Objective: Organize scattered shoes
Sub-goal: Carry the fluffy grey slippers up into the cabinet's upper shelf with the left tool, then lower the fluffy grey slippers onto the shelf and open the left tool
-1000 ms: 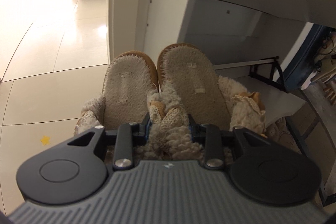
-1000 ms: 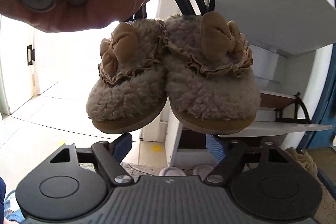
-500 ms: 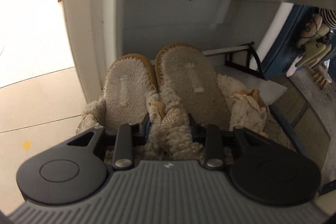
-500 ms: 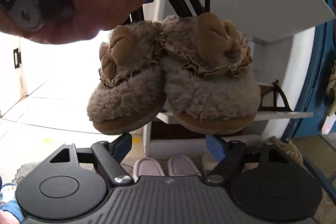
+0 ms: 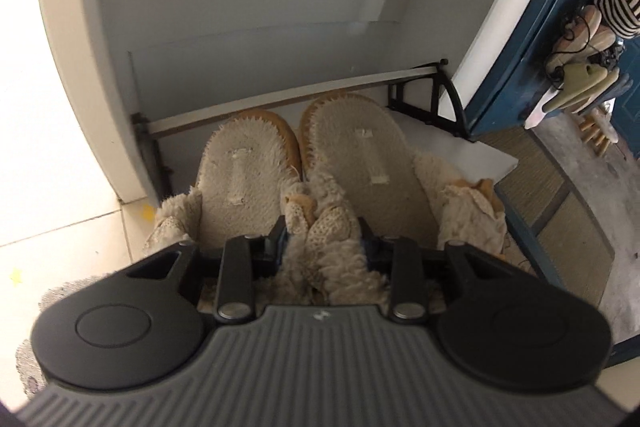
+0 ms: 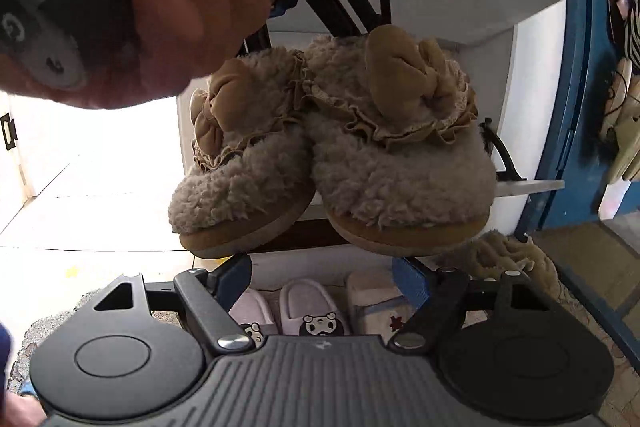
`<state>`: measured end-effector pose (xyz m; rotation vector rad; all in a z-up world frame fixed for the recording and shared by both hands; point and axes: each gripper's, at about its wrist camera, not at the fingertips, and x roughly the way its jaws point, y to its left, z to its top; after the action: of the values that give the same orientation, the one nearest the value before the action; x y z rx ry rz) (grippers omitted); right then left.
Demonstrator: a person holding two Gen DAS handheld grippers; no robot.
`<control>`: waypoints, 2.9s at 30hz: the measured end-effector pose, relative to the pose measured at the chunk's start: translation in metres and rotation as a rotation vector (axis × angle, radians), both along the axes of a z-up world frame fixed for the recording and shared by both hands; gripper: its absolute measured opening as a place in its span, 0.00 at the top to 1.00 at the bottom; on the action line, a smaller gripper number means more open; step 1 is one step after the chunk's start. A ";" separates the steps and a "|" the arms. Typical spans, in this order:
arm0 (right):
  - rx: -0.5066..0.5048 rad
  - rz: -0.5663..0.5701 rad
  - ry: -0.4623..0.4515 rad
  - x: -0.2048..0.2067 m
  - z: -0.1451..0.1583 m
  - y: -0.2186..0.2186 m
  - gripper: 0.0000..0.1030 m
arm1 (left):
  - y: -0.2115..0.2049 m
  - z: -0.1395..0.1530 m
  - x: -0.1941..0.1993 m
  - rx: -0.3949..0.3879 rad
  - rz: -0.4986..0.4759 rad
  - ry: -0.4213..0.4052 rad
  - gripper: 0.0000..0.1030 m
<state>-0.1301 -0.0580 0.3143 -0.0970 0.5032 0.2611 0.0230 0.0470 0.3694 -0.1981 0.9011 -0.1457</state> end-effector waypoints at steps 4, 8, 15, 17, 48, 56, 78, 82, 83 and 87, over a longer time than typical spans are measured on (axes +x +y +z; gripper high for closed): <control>0.033 0.015 0.048 0.027 0.004 -0.017 0.21 | 0.003 -0.013 0.024 -0.042 0.033 0.065 0.69; 0.073 0.015 0.096 0.064 0.007 -0.035 0.20 | 0.007 -0.027 0.046 -0.060 0.081 0.130 0.68; 0.048 0.050 0.171 0.107 0.017 -0.040 0.20 | 0.029 -0.050 0.077 -0.115 0.157 0.223 0.67; 0.035 0.067 0.183 0.085 0.022 -0.022 0.20 | 0.034 -0.054 0.084 -0.121 0.173 0.230 0.67; -0.008 0.142 0.117 0.123 0.029 -0.054 0.01 | 0.044 -0.070 0.116 -0.035 0.186 0.112 0.68; 0.038 0.226 0.166 0.147 0.026 -0.050 0.01 | 0.042 -0.072 0.116 -0.006 0.171 0.095 0.67; 0.091 0.361 0.234 0.197 0.003 -0.042 0.10 | 0.017 -0.059 0.115 0.278 0.161 -0.087 0.33; 0.090 0.401 0.224 0.199 -0.003 -0.032 0.09 | 0.023 -0.062 0.116 0.312 0.170 -0.104 0.31; 0.085 0.405 0.217 0.199 -0.003 -0.030 0.09 | 0.025 -0.063 0.116 0.312 0.172 -0.105 0.30; 0.067 0.364 0.197 0.199 0.002 -0.032 0.22 | 0.027 -0.066 0.115 0.335 0.165 -0.111 0.29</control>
<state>0.0691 -0.0903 0.3163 -0.0979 0.6719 0.6474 0.1384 0.0737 0.3033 0.0472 0.7817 0.1464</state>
